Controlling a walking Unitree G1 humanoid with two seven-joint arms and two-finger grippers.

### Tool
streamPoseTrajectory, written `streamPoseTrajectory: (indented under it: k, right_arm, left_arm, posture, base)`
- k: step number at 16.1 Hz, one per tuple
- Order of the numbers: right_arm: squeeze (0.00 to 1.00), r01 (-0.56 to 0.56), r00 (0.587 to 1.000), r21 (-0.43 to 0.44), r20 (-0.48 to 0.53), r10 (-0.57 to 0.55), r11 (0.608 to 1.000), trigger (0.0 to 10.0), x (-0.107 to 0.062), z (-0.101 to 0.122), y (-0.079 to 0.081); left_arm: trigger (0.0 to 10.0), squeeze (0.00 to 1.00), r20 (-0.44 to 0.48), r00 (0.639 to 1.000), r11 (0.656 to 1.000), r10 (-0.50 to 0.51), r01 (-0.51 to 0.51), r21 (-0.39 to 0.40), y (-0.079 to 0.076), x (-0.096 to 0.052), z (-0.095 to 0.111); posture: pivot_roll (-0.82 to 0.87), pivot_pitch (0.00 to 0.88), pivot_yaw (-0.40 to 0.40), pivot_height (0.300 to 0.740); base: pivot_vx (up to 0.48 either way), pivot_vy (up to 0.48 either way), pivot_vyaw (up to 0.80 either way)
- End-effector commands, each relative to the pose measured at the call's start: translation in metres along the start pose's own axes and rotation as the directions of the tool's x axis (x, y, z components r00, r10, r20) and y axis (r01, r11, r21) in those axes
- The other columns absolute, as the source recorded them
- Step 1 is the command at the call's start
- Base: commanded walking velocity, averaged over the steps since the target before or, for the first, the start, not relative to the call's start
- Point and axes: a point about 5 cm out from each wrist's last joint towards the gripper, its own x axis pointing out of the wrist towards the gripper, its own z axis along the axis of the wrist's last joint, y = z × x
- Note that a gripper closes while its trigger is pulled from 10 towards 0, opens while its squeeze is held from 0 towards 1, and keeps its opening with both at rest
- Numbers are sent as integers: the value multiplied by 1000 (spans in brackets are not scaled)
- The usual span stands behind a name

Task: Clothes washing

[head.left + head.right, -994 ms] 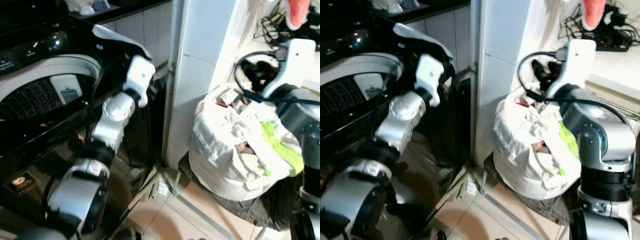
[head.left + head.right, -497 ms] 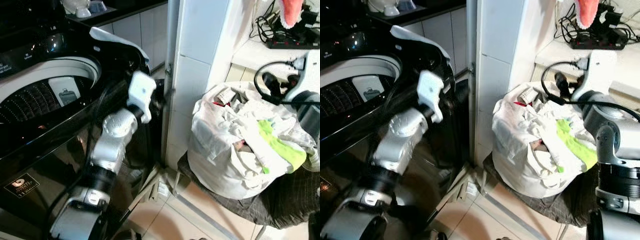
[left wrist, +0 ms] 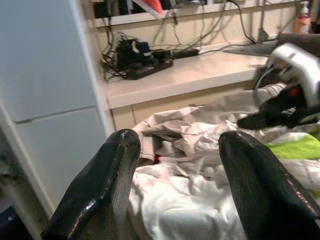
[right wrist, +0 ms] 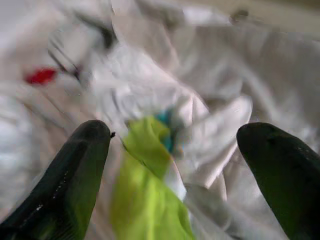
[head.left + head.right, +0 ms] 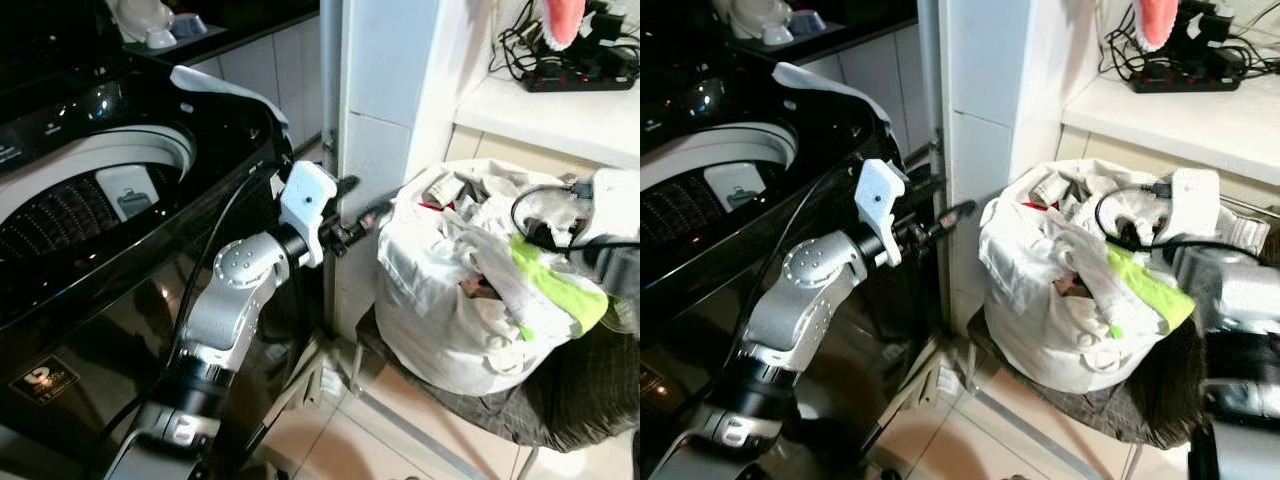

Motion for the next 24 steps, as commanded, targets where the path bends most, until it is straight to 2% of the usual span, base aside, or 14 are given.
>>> streamPoseTrajectory:
  k: [1,2,3,6,9,10,11,14,24]
  right_arm:
    - [1000,-29,999,-28,-27,28,999,10000,8,-7,8]
    - [808,-66,996,-34,-66,64,997,10000,14,-15,14]
    - [0,-115,987,-56,-122,107,992,10000,18,-26,23]
    - [0,-190,967,-90,-189,170,978,10000,23,-38,31]
    - [0,-236,949,-126,-244,201,964,10000,25,-46,33]
    - [0,-242,947,-127,-247,206,962,5804,26,-46,32]
    - [0,-245,947,-123,-242,210,962,0,26,-46,32]
    - [0,-242,951,-139,-231,206,960,0,26,-43,30]
    - [0,-260,950,-149,-214,226,954,0,27,-36,26]
  left_arm:
    - [10000,0,-21,1000,1000,-2,2,7,-1,-1,0]
    - [10000,0,-36,999,999,33,-33,5,2,-2,-1]
    - [10000,0,-54,997,998,63,-62,13,4,-4,-3]
    - [10000,0,-66,997,999,44,-44,8,1,-9,-3]
    - [10000,0,-85,995,998,-56,56,-6,-10,-13,-5]
    - [10000,0,-95,991,996,-93,93,-5,-15,-14,-5]
    - [10000,0,-104,990,996,-92,92,-1,-16,-14,-6]
    - [10000,0,-110,992,998,-54,56,14,-12,-13,-6]
    - [10000,0,-125,991,999,-38,41,20,-10,-13,-8]
  posture:
    - [-66,0,74,740]
    - [-61,0,72,740]
    - [-50,0,63,740]
    - [-36,0,50,740]
    - [-32,0,48,740]
    - [-32,0,49,740]
    - [-33,0,49,740]
    - [-35,0,49,740]
    - [-39,0,45,740]
  base:
    - [0,0,0]
    - [0,0,0]
    - [0,0,0]
    - [0,0,0]
    - [0,0,0]
    - [0,0,0]
    - [0,0,0]
    - [0,0,0]
    - [0,0,0]
